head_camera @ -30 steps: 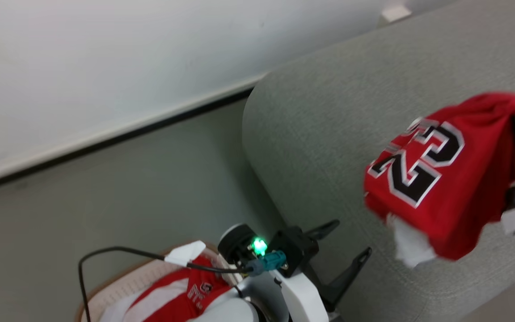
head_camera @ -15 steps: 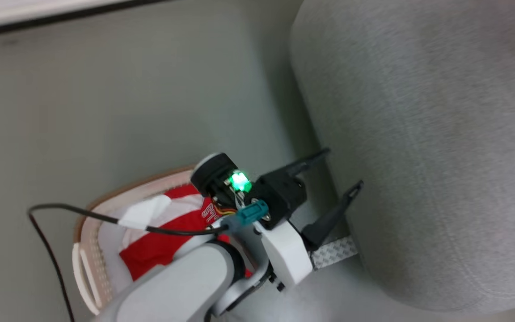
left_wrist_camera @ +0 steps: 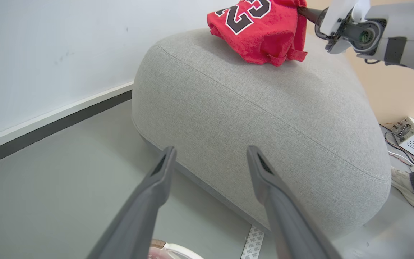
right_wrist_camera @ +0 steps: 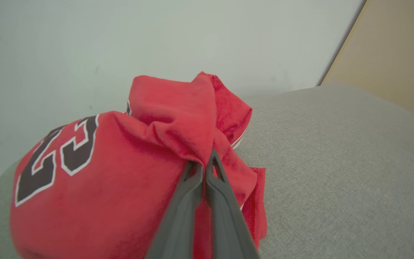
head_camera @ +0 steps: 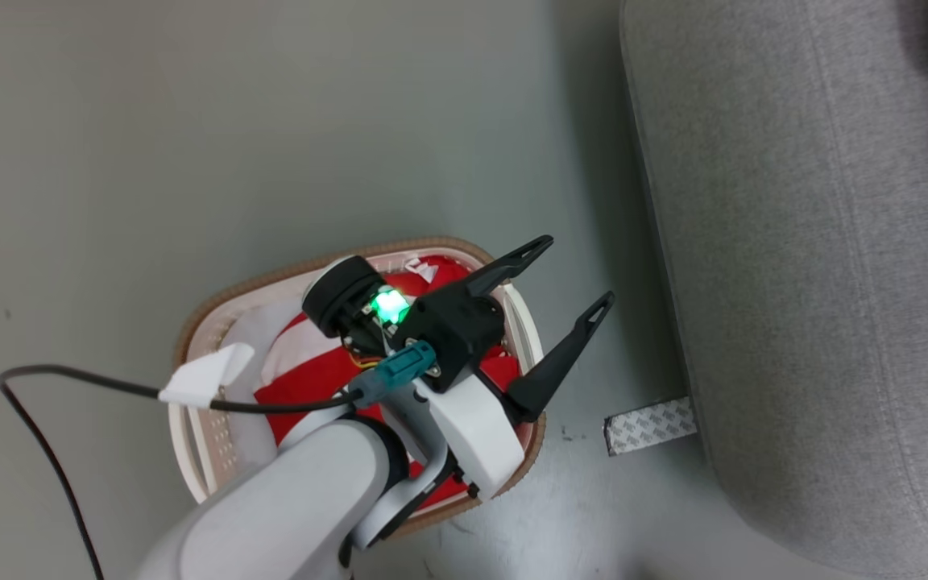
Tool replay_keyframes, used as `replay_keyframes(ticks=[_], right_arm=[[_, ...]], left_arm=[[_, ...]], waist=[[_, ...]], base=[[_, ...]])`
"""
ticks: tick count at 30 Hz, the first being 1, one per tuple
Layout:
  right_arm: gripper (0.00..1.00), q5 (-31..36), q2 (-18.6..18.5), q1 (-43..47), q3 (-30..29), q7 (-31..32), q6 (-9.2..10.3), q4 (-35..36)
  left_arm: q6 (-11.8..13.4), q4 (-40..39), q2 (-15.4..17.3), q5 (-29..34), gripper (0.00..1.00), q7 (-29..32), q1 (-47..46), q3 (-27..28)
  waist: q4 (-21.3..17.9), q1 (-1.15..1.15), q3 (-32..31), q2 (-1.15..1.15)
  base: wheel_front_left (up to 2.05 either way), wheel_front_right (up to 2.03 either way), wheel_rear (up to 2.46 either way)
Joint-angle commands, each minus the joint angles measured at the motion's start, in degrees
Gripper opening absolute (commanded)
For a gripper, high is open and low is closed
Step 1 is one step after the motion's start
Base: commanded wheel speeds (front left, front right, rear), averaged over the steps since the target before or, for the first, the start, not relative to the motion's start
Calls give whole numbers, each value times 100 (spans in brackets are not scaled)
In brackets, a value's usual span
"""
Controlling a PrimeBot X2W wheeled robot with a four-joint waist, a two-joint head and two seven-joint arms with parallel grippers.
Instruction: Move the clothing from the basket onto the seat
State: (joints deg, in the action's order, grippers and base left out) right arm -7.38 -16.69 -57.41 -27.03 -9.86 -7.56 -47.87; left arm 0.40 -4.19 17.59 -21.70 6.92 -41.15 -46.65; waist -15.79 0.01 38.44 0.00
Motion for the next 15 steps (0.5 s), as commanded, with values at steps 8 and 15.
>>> replay_keyframes(ticks=[8, 15], right_arm=[[100, -252, 35, 641, 617, -386, 14, 96], [100, -316, -53, 1657, 1130, -485, 14, 1136]], left_arm=[[195, 214, -12, -219, 100, -337, 349, 141], [464, 519, -45, -434, 100, -835, 796, 403]], waist=[[-62, -1, -746, 0], [46, -1, -1571, 0]], base=[[0, 0, 0], [0, 0, 0]])
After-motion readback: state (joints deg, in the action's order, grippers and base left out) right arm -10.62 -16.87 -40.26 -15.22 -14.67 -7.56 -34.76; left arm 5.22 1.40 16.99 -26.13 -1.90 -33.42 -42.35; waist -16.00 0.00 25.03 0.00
